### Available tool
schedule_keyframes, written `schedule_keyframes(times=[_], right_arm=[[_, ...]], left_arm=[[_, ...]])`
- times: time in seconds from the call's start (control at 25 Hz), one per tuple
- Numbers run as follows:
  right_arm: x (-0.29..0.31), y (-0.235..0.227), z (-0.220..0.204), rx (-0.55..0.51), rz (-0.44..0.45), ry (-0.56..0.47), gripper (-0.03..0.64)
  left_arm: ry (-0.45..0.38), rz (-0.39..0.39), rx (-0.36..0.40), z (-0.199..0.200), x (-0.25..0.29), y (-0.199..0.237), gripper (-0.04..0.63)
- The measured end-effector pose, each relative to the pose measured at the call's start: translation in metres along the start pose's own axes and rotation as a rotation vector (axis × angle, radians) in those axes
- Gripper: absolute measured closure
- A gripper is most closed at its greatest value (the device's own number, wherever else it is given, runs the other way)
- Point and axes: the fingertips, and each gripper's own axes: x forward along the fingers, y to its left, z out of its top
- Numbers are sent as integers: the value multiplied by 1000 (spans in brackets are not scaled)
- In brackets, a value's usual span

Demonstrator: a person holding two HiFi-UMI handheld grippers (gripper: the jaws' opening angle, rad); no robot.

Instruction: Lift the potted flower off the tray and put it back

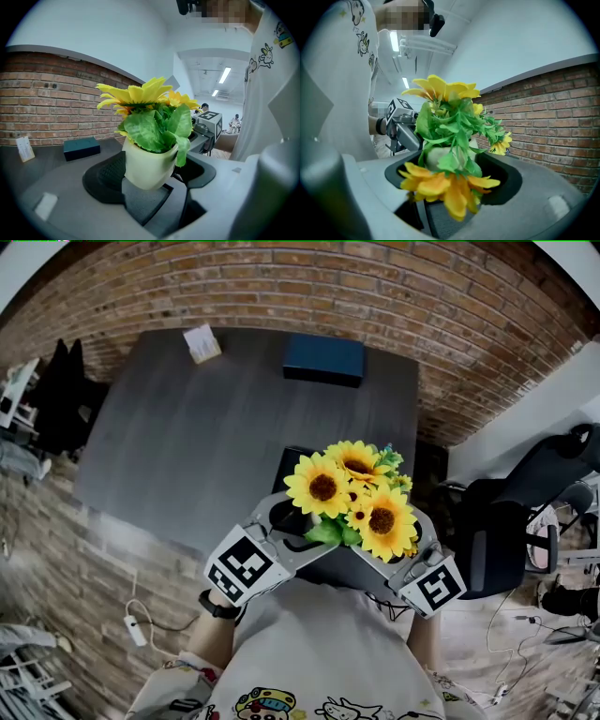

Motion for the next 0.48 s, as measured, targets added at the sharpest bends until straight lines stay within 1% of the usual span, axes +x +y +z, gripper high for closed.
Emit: schedule_keyframes(times=[0.16, 0.36, 0.48], right_arm=[[2, -1, -1, 3, 0, -4, 249], [2, -3, -8, 11, -7, 20, 249], [3, -1, -2, 8, -4, -3, 249]], left_arm=[[-2, -2, -9, -2, 2, 2, 235], [3, -11, -24, -6, 3, 3, 235], [7, -14, -26, -6, 3, 2, 235]])
